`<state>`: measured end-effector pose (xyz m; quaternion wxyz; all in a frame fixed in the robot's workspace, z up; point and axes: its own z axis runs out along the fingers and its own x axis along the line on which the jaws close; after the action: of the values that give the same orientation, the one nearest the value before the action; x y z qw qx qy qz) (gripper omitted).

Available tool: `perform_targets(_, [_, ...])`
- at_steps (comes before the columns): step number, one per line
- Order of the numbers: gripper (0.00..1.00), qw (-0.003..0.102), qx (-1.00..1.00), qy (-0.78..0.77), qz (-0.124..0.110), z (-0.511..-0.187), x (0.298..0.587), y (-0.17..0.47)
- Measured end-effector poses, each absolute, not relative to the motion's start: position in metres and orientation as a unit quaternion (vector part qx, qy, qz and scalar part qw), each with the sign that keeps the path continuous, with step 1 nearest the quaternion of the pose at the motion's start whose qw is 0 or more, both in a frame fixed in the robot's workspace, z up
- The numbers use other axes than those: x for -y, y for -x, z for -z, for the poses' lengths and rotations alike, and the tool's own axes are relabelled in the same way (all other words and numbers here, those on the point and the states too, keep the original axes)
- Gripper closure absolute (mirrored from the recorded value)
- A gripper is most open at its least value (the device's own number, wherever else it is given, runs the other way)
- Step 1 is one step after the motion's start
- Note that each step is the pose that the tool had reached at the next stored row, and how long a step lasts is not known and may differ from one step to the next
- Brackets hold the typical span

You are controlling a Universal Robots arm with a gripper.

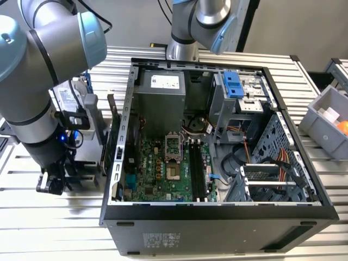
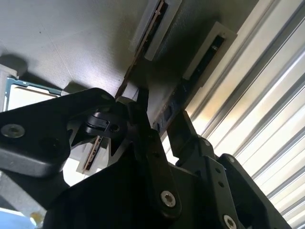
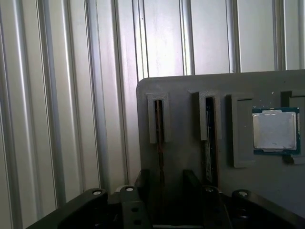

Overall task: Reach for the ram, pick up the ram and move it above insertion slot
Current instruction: 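Pick up the ram and move it above insertion slot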

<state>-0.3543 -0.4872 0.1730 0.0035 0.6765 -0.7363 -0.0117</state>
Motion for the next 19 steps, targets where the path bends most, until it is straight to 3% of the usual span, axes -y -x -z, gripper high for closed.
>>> perform_targets(19, [0.0,0.005,0.733,-0.68,0.012,-0.183,0.487,0.354])
